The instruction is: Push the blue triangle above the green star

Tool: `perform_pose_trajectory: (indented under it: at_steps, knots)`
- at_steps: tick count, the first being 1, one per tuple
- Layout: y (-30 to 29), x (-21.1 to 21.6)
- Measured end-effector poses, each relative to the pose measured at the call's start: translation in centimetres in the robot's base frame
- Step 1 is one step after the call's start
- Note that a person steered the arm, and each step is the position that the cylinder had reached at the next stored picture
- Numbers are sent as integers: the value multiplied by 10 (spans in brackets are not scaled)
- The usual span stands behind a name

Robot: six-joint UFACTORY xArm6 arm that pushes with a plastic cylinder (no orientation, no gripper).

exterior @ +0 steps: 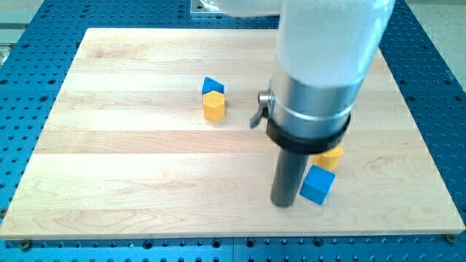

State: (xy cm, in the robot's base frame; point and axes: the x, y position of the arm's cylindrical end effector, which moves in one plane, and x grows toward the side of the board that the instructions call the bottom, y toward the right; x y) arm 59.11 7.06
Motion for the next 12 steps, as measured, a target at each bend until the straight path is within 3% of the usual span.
perform_pose_trajectory:
  at_steps: [2, 3, 4, 5, 6, 8, 10, 12]
  knots:
    - [58, -3]
    - [50, 2]
    - [-34, -30]
    - [-118, -121]
    - [-180, -156]
    - [-121, -204]
    - [-115, -199]
    - [-70, -245]
